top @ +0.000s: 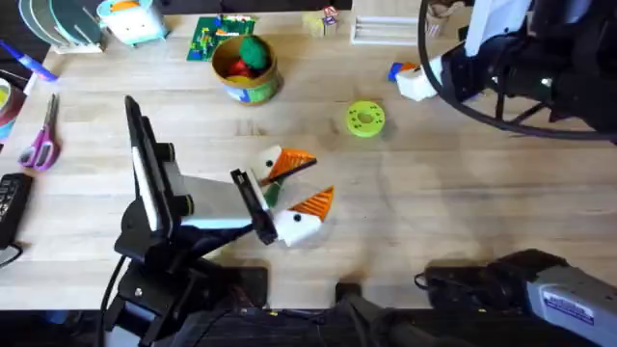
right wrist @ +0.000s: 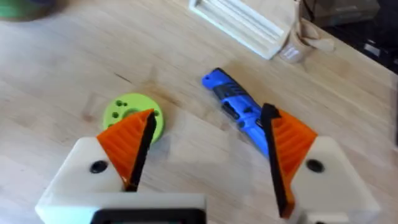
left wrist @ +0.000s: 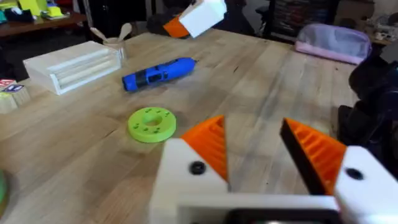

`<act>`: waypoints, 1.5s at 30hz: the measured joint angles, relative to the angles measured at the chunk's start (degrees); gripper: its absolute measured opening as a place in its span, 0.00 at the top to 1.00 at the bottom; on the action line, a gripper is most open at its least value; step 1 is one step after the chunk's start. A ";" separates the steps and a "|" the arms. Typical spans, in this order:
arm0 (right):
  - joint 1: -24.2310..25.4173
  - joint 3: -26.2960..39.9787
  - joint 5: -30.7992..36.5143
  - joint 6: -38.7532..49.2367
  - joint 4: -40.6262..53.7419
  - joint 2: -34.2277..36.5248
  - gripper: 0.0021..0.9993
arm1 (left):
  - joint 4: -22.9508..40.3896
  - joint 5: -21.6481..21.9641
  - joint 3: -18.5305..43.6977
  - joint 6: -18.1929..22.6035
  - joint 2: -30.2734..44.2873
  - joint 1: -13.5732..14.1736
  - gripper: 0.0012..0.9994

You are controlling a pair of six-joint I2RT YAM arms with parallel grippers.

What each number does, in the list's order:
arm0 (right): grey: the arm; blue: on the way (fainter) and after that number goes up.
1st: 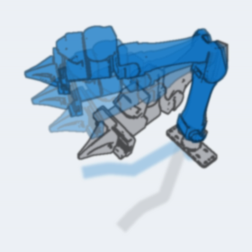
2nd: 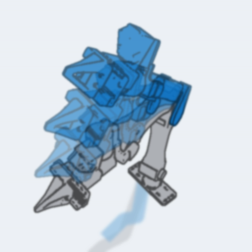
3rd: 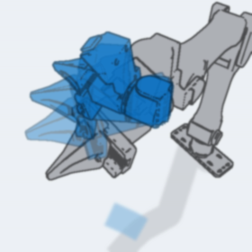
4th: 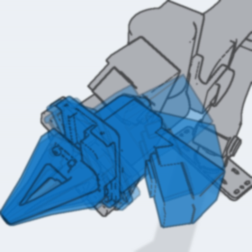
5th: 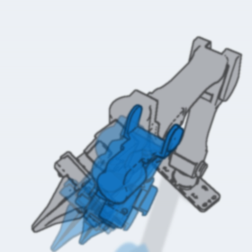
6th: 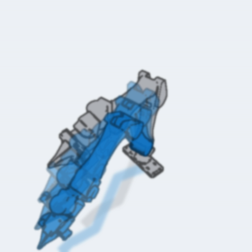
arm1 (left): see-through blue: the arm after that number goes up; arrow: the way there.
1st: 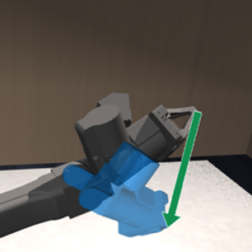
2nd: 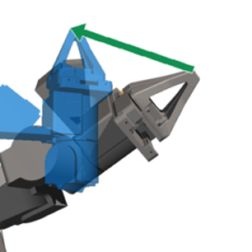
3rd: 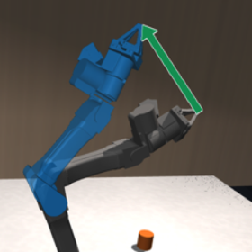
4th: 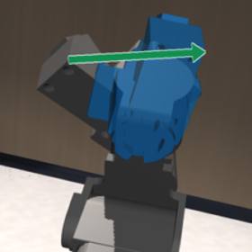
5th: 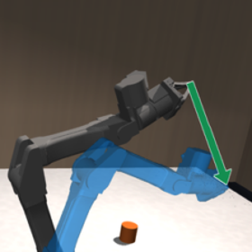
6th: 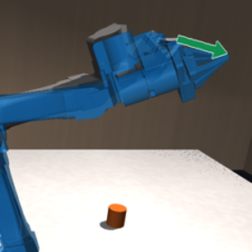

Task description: Pick up the gripper from the table and insert it into the empty holder that is missing its gripper. Then pick up a screw, insert it into the mounting hole, and use the screwdriver to tighten it. Finally, clean up the table by picking up the vegetable and placing it into the bucket.

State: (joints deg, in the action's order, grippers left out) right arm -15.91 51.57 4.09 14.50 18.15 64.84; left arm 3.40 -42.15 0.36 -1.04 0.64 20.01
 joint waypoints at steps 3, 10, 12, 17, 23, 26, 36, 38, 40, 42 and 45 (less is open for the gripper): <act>-2.03 0.00 -3.33 -0.54 0.17 -0.26 0.01 | 0.00 0.13 0.00 -0.24 0.00 0.00 0.05; -5.35 0.00 -7.10 -0.83 0.32 -0.22 0.01 | 1.45 2.51 0.68 -3.00 0.00 0.00 0.01; -5.41 0.00 -7.30 -0.83 0.31 -0.22 0.01 | 8.61 5.56 3.56 -6.03 -0.01 0.00 0.01; -5.41 0.00 -7.60 -0.84 -1.80 -0.22 0.01 | 33.08 16.31 13.87 -8.99 1.08 0.00 0.01; -5.41 0.00 -7.62 -0.85 -4.44 -0.01 0.01 | 39.53 27.84 25.67 -8.98 12.27 0.00 0.01; -5.41 0.00 -7.62 -0.85 -4.48 0.86 0.01 | 39.95 31.16 28.62 -8.02 21.00 0.00 0.01; -5.39 0.00 -7.62 -0.85 -4.00 2.04 0.01 | 37.96 34.05 30.77 -7.15 48.29 0.00 0.01; -5.39 0.00 -7.62 -0.85 -4.01 2.04 0.01 | 37.88 33.51 30.77 -7.37 51.34 0.00 0.01; -5.39 0.00 -7.62 -0.83 -4.02 2.04 0.01 | 37.68 32.44 30.77 -7.37 53.67 0.00 0.01; -5.39 0.00 -7.62 -0.83 -4.02 2.04 0.01 | 36.74 31.38 30.77 -7.37 55.53 0.00 0.01; -5.39 0.00 -7.62 -0.83 -4.02 2.04 0.01 | 34.96 30.49 30.81 -7.38 57.72 0.00 0.01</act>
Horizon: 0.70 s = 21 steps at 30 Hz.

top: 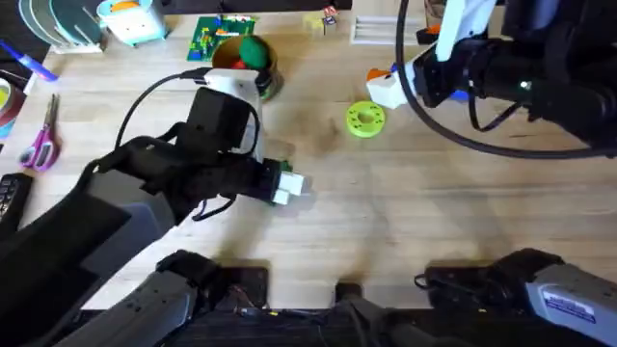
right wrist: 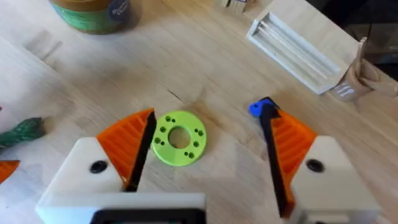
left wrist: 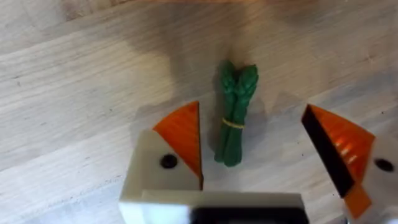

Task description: Pick up the gripper from the table and insert it into the empty holder that is missing its gripper. Then pick up a screw, insert it into the mounting hole, and use the screwdriver to tighten it. Finally, clean up the table by picking up the vegetable and placing it into the bucket.

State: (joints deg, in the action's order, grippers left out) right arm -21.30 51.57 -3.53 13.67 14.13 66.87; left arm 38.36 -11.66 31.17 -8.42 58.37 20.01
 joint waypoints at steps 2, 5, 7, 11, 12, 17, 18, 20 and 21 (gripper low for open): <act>0.00 0.00 0.00 0.00 0.02 0.00 0.01 | -0.35 -0.51 0.09 -0.19 1.21 0.00 0.01; 0.00 0.00 0.00 0.00 0.02 0.02 0.01 | -0.49 -0.76 0.35 -0.61 2.92 0.34 0.01; 0.00 0.00 -0.02 0.00 0.00 0.15 0.01 | -0.47 -0.74 0.62 -0.98 3.58 0.98 0.00; 0.00 0.00 0.00 0.00 0.01 1.24 0.01 | -0.40 0.58 0.84 -2.53 3.72 3.36 0.00; 0.00 0.00 0.00 0.00 0.00 1.47 0.01 | -0.32 1.19 0.95 -2.95 3.72 4.20 0.00; 0.00 0.00 0.00 0.00 -0.05 1.83 0.01 | -0.18 6.18 2.18 -5.99 3.72 8.48 0.00; 0.00 0.00 0.00 0.00 -0.05 1.86 0.01 | -0.18 7.54 2.47 -6.78 3.76 9.20 0.00; 0.00 0.00 0.00 0.00 -0.05 1.88 0.01 | -0.11 9.56 3.00 -7.94 4.14 10.17 0.00; 0.00 0.00 0.00 0.00 -0.09 1.86 0.01 | 0.07 10.29 3.38 -8.28 4.62 10.52 0.00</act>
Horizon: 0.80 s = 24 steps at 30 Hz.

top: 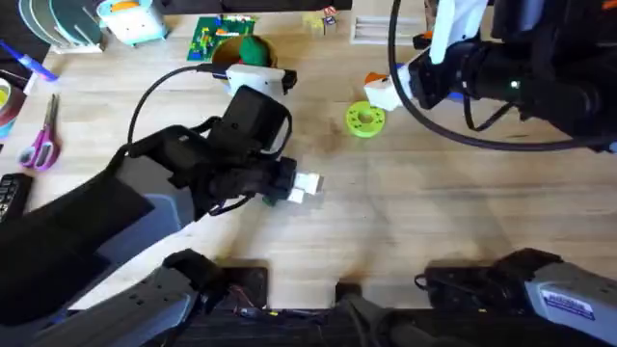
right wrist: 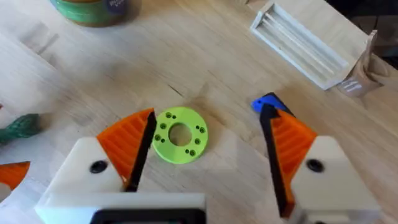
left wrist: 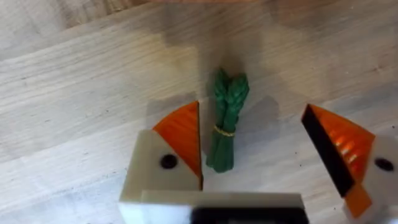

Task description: Pick up the gripper from the table and insert it into the empty holder that is missing its gripper. Then pick up a screw, insert it into the mounting hole, and use the screwdriver to tighten it. Finally, clean up the table by picking up the vegetable and placing it into the bucket.

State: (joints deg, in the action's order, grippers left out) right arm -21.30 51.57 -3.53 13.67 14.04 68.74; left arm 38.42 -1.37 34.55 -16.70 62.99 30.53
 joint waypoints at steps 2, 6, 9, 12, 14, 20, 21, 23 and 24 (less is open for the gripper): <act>0.00 0.00 -0.02 0.00 -0.02 0.01 0.01 | 0.68 1.23 1.04 -0.51 1.81 0.45 0.00; 0.00 -0.02 -0.02 0.00 -0.15 0.82 0.01 | 3.30 2.34 4.41 -0.95 7.69 0.47 0.00; 0.00 0.00 0.00 0.00 -0.09 1.79 0.01 | 7.63 3.00 8.39 -0.66 13.40 0.47 0.00; 0.00 0.00 0.00 0.00 -0.04 2.11 0.01 | 9.76 3.19 10.78 -0.20 17.35 0.47 0.00; 0.00 0.00 -0.02 0.00 -0.09 2.10 0.01 | 9.84 2.89 11.26 -0.04 18.87 0.47 0.00; 0.00 0.00 -0.02 0.00 -0.11 2.09 0.01 | 10.10 2.38 11.32 0.01 19.62 0.47 0.01; 0.00 0.00 -0.01 0.00 -0.11 2.10 0.01 | 10.09 2.35 11.32 0.01 19.62 0.47 0.01; 0.00 0.00 -0.01 0.00 -0.09 2.10 0.01 | 10.13 2.25 11.32 0.01 19.62 0.47 0.01; 0.00 0.00 -0.01 0.00 -0.11 2.11 0.01 | 10.15 2.25 11.32 0.01 19.62 0.47 0.01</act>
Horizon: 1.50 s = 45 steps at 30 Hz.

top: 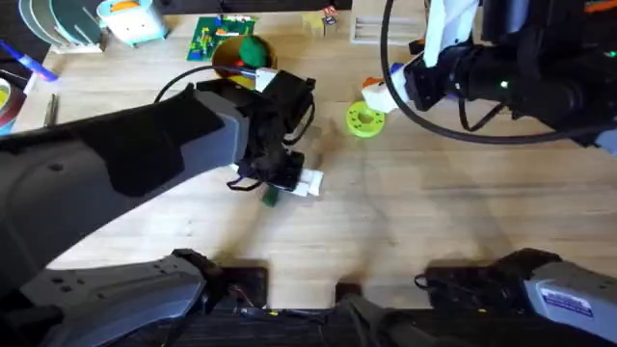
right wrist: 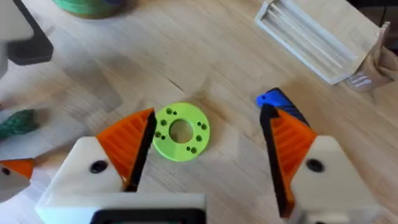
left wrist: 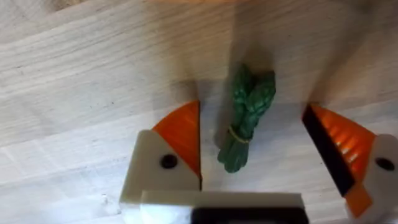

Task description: Pick up the gripper from the table and insert it into the empty holder that is missing its gripper. Then pick up a screw, insert it into the mounting hole, and use the screwdriver to tighten it. Finally, clean up the table by picking up the vegetable and placing it into the bucket.

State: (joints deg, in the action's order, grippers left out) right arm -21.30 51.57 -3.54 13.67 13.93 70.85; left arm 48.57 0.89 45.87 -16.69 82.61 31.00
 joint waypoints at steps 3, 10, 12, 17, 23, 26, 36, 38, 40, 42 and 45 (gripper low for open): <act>0.00 0.00 0.00 0.00 0.02 -0.01 0.01 | 0.06 -0.08 0.00 0.11 0.00 -0.01 0.13; 0.00 -0.01 0.00 0.00 0.02 -0.02 0.01 | 0.92 -0.02 0.83 0.39 -0.04 -0.02 0.98; 0.00 0.00 0.00 0.00 0.02 0.00 0.01 | 2.99 0.01 2.47 0.39 -0.04 0.04 0.98; 0.00 0.00 0.01 0.00 0.00 0.00 0.01 | 8.00 3.62 13.93 0.39 -0.39 -0.11 0.98; 0.00 0.00 -0.01 0.00 0.00 0.00 0.01 | 2.64 13.93 29.84 0.65 -2.51 -3.08 0.98; 0.00 0.00 -0.01 0.00 0.00 0.00 0.01 | -4.07 18.47 31.85 0.84 -3.60 -5.56 0.98; 0.00 -0.01 0.00 0.00 0.04 -0.01 0.01 | -13.74 22.86 31.98 -11.15 3.23 -14.63 0.98; 0.00 -0.01 -0.01 0.00 0.14 -0.01 0.01 | -14.81 22.80 31.98 -13.50 5.17 -15.23 0.98; 0.00 0.00 -0.01 0.00 0.28 0.00 0.01 | -15.14 22.73 31.98 -15.09 6.68 -15.37 0.98; 0.00 0.00 -0.01 0.00 0.26 0.00 0.01 | -15.25 22.70 31.98 -16.12 8.14 -15.34 0.98; 0.00 0.00 0.00 0.00 0.28 0.00 0.01 | -14.51 22.67 31.98 -17.02 9.88 -15.34 0.98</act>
State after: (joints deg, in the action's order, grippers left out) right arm -21.30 51.57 -3.54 13.67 14.22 70.85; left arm 34.06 23.55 77.84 -33.71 92.49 15.66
